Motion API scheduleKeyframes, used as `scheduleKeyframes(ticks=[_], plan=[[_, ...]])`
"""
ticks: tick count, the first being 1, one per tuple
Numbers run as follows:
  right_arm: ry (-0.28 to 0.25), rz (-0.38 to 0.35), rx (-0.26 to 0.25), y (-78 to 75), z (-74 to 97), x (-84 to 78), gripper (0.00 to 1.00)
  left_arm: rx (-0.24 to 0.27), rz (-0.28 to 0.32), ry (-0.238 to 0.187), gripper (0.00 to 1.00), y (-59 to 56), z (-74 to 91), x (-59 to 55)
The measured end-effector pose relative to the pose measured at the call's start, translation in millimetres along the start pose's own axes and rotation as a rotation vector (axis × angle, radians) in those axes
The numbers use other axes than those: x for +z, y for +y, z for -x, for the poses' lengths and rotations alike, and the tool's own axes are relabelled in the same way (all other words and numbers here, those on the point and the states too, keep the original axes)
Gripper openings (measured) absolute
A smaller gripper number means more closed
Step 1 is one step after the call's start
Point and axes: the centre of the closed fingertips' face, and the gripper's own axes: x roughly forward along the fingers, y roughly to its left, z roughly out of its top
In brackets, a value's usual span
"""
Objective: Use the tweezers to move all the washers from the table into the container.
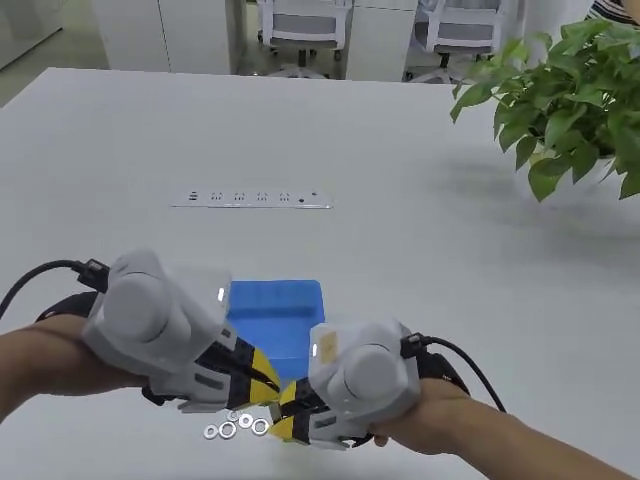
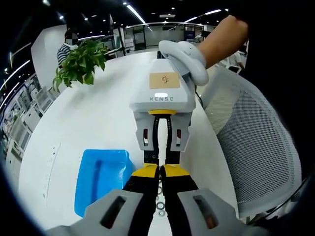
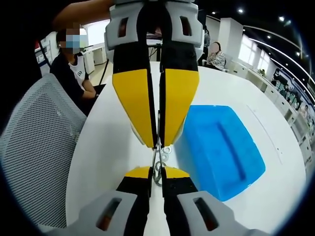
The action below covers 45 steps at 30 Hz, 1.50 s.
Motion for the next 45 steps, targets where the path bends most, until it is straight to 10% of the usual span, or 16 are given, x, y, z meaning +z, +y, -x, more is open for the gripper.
scheduleKeyframes(ticks=[28, 45], plan=[[-0.109, -0.018, -0.059, -10.8, 21.9, 23.6, 0.08, 0.074, 0.034, -0.080, 0.18, 12.8, 17.2, 15.5], [-0.117, 0.015, -0.060, -23.1, 36.0, 36.0, 0.08, 0.133, 0.163, -0.181, 0.55, 10.1, 28.8, 11.5]])
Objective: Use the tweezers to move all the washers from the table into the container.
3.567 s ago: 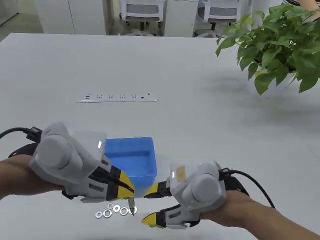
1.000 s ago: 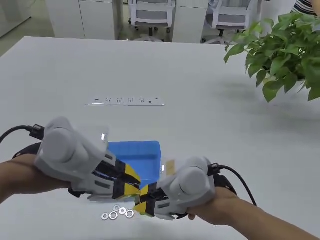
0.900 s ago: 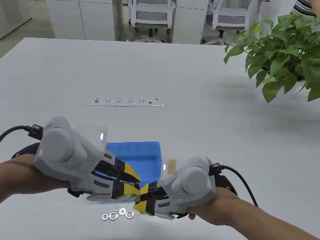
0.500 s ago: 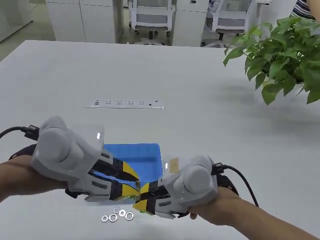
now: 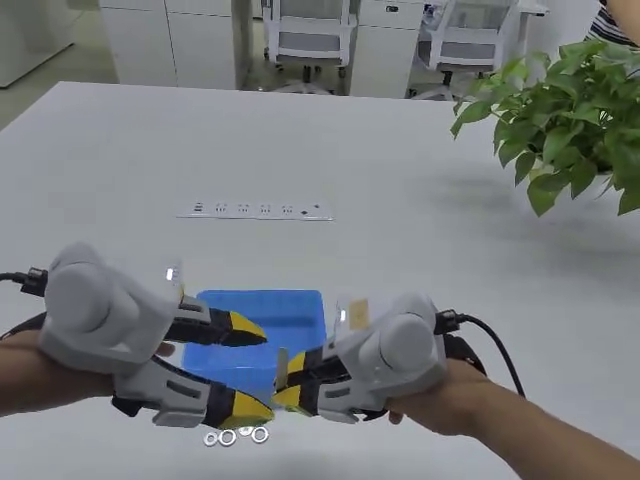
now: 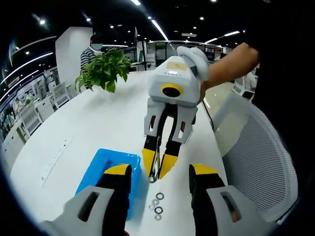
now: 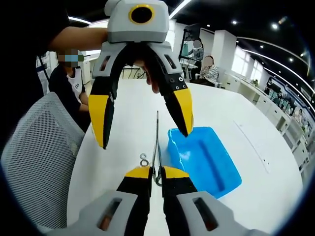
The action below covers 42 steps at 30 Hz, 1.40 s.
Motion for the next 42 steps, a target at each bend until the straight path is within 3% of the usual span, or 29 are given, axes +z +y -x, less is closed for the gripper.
scheduleKeyframes(ticks=[5, 14, 25, 42], plan=[[-0.006, 0.009, 0.006, -4.3, 1.0, 4.4, 0.08, 0.031, 0.042, -0.023, 0.68, 1.6, 3.9, -2.8], [-0.013, 0.031, 0.010, -18.8, 2.0, 10.6, 0.08, 0.076, 0.100, -0.035, 0.79, 7.1, 12.2, -15.2], [-0.037, 0.032, -0.013, -45.7, -3.6, 14.5, 0.08, 0.139, 0.128, -0.056, 0.81, 20.0, 22.3, -20.6], [-0.014, 0.025, -0.009, -74.4, -26.2, -1.3, 0.09, 0.157, 0.132, -0.065, 0.80, 37.6, 24.0, -27.6]])
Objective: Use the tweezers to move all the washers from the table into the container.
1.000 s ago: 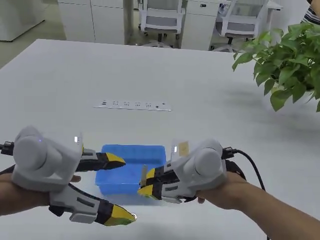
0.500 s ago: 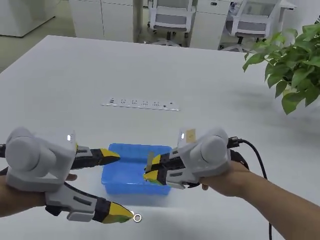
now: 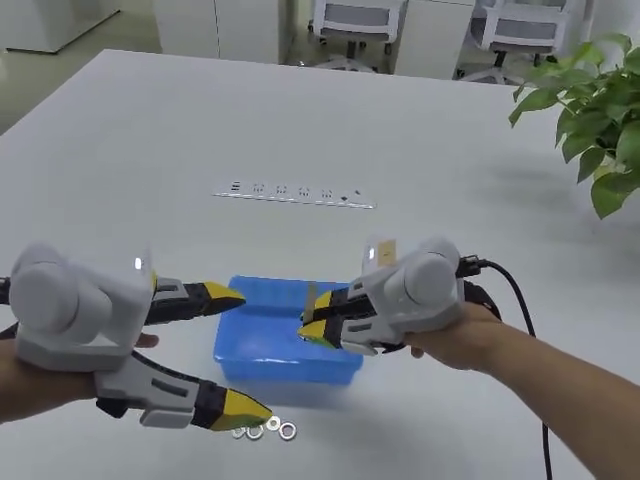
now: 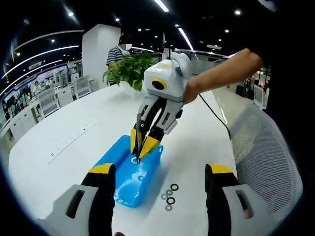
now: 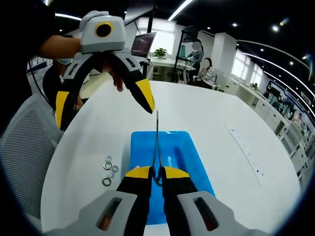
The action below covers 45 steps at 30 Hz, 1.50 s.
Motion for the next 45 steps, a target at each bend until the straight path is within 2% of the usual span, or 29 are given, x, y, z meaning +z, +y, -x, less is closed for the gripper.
scheduleKeyframes(ticks=[10, 19, 23, 29, 37, 45], plan=[[0.022, -0.013, 0.034, -4.4, -13.7, -14.6, 0.09, -0.009, -0.021, -0.010, 0.74, 15.6, -8.8, 5.3], [0.034, -0.020, 0.061, -5.7, -22.1, -22.8, 0.09, -0.031, -0.068, 0.002, 0.62, 29.5, -21.4, 10.5], [0.037, -0.018, 0.071, -5.3, -24.1, -24.2, 0.09, -0.033, -0.087, 0.005, 0.44, 38.3, -28.6, 15.5], [0.041, -0.012, 0.079, -4.4, -26.4, -26.4, 0.09, -0.047, -0.115, 0.004, 0.26, 47.6, -40.3, 21.7], [0.046, -0.013, 0.087, -3.8, -27.3, -30.0, 0.09, -0.085, -0.131, 0.018, 0.19, 48.6, -51.6, 21.9], [0.041, -0.013, 0.091, -3.5, -27.3, -30.4, 0.09, -0.126, -0.147, 0.040, 0.12, 44.3, -57.6, 18.5]])
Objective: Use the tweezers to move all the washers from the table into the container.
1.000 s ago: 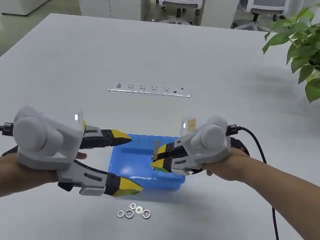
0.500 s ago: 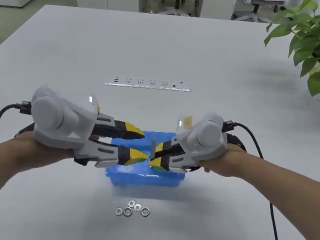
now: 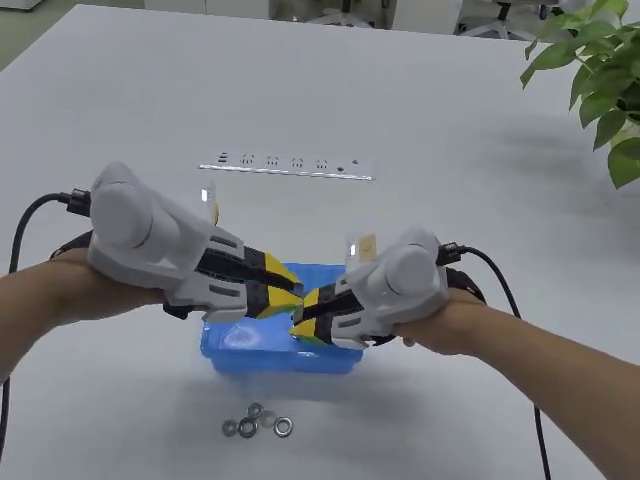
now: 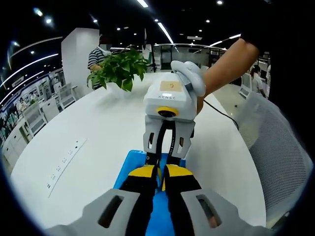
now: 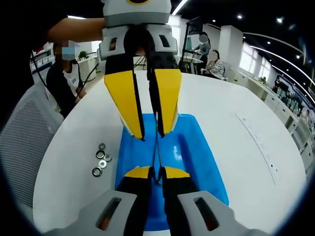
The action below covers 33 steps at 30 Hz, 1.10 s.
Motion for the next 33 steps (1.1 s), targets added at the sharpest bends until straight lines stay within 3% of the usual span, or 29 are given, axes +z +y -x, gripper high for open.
scheduleKeyframes(ticks=[20, 33], plan=[[0.004, 0.019, 0.013, 4.4, 2.2, -0.2, 0.12, -0.023, -0.049, 0.006, 0.06, -2.2, -2.9, 1.2], [-0.013, 0.018, -0.007, 4.1, 13.3, 8.6, 0.15, -0.026, -0.041, -0.016, 0.06, -5.0, 2.5, 15.1]])
